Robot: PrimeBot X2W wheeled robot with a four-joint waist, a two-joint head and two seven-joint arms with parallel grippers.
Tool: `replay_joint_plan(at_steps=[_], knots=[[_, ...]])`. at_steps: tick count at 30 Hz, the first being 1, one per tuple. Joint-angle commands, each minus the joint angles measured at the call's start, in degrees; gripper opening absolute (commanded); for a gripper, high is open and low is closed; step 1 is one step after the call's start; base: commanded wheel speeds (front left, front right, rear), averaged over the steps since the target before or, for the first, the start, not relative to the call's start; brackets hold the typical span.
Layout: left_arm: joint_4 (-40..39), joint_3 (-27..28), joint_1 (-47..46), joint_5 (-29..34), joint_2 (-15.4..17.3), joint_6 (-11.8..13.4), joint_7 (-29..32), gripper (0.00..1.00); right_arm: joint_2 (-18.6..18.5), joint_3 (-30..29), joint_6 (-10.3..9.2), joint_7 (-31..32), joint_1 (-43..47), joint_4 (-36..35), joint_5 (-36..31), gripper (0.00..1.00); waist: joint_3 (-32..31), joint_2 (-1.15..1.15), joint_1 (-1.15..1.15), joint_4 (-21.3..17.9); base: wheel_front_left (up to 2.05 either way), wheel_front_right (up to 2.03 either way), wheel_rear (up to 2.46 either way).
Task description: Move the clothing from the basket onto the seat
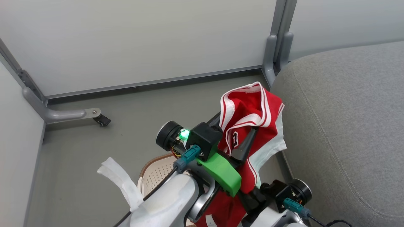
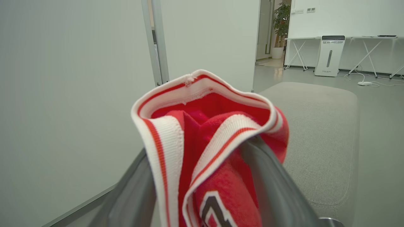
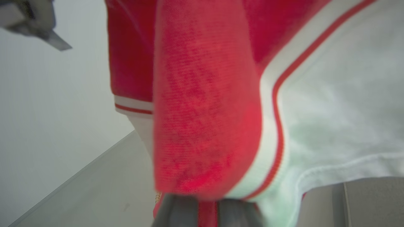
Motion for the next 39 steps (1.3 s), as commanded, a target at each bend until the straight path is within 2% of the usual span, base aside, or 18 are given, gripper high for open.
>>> replay_joint_plan(at_steps=[1,10,24,35,39], knots=[[0.23,0.21,0.59,-0.22,0.45,0.14,-0.33,1.00,-0.20,-0.28,-0.02,-0.28,0.82,-0.31,-0.45,0.00,0.06,0.00,0.00,-0.07,0.00,0.00,0.00],[1.59,0.12,0.60,-0.72,0.80,-0.02,-0.50,1.00,-0.19,-1.69,-0.02,-0.28,1.50,-0.51,-0.92,0.00,0.29,0.00,0.00,-0.23,0.00,0.00,0.00],[3.85,0.66,2.20,-1.30,3.50,0.92,-1.00,1.00,-0.20,-8.40,-0.02,-0.29,2.61,-6.40,-1.81,0.00,1.78,0.00,0.00,-1.50,0.00,0.00,0.00],[3.55,2.39,6.01,-2.52,8.54,2.40,-1.99,1.00,-0.19,-13.54,-0.02,-0.28,-0.76,-14.30,-2.80,0.00,5.61,0.00,0.00,-6.85,0.00,0.00,0.00],[2.85,2.69,7.13,-2.68,10.02,2.21,-2.82,1.00,-0.18,-15.06,-0.02,-0.28,-1.80,-17.20,-3.65,0.00,7.28,0.00,0.00,-8.85,0.00,0.00,0.00]])
